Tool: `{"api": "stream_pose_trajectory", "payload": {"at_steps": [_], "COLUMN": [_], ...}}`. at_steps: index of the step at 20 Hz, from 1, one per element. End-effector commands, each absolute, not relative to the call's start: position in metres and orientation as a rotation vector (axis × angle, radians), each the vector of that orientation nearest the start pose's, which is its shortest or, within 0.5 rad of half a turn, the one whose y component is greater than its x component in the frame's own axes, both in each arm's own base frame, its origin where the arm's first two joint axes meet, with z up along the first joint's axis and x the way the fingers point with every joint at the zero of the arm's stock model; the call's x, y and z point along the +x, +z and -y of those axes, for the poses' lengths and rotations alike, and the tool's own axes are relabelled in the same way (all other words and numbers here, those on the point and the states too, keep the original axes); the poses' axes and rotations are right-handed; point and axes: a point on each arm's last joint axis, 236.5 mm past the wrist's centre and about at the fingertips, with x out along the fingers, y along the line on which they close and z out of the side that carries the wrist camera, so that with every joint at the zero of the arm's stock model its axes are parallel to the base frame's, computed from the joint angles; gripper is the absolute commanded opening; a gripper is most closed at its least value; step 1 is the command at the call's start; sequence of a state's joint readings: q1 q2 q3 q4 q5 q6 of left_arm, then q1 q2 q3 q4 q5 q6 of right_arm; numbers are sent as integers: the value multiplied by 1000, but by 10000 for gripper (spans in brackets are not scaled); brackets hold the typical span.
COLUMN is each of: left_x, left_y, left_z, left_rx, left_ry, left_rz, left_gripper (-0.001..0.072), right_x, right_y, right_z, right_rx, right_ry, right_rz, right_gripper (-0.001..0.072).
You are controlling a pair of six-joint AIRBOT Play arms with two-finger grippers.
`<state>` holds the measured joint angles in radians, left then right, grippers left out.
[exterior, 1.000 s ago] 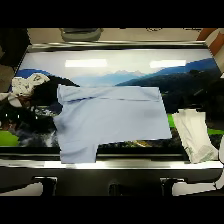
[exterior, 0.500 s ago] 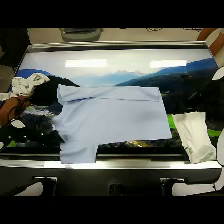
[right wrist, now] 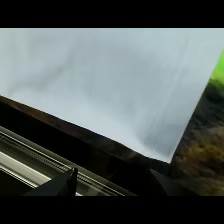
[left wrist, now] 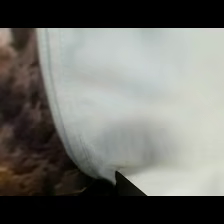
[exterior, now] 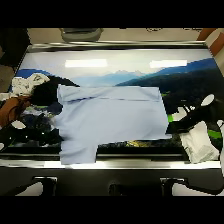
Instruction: Fold the shirts.
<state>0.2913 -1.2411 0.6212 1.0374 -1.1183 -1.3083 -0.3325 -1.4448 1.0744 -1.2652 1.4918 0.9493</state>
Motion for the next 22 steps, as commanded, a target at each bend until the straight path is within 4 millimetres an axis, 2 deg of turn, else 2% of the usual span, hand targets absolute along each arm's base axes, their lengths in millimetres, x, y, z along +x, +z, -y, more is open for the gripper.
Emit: {"api": "stream_pose_trajectory", "payload": {"at_steps": [1, 4, 8, 11, 13, 14, 15, 16, 18, 19, 20, 21, 22], "left_x": [251, 250, 250, 251, 251, 251, 253, 257, 276, 292, 311, 333, 359], "left_y": [-109, -109, -109, -108, -108, -108, -108, -104, -85, -66, -40, -6, 42], "left_z": [36, 37, 37, 36, 36, 36, 36, 34, 28, 25, 20, 14, 7], "left_rx": [-596, -591, -591, -590, -589, -590, -588, -582, -551, -526, -495, -469, -437], "left_ry": [-158, -168, -168, -167, -166, -166, -167, -168, -181, -199, -213, -207, -191], "left_rz": [-1548, -1553, -1553, -1550, -1549, -1549, -1546, -1534, -1496, -1455, -1392, -1302, -1172], "left_gripper": [31, 32, 31, 31, 32, 32, 32, 31, 29, 28, 28, 28, 27], "right_x": [288, 287, 286, 289, 292, 292, 293, 295, 303, 314, 330, 351, 373], "right_y": [-80, -85, -103, -113, -119, -119, -118, -114, -94, -74, -50, -15, 28], "right_z": [38, 39, 39, 32, 34, 30, 27, 26, 24, 28, 33, 42, 50], "right_rx": [167, 169, 207, 260, 288, 306, 316, 316, 272, 226, 169, 88, 5], "right_ry": [403, 388, 382, 382, 345, 354, 367, 380, 464, 492, 501, 494, 463], "right_rz": [-1602, -1618, -1660, -1662, -1667, -1668, -1663, -1658, -1630, -1592, -1531, -1431, -1314], "right_gripper": [554, 554, 553, 550, 435, 351, 40, 51, 50, 50, 50, 50, 50]}}
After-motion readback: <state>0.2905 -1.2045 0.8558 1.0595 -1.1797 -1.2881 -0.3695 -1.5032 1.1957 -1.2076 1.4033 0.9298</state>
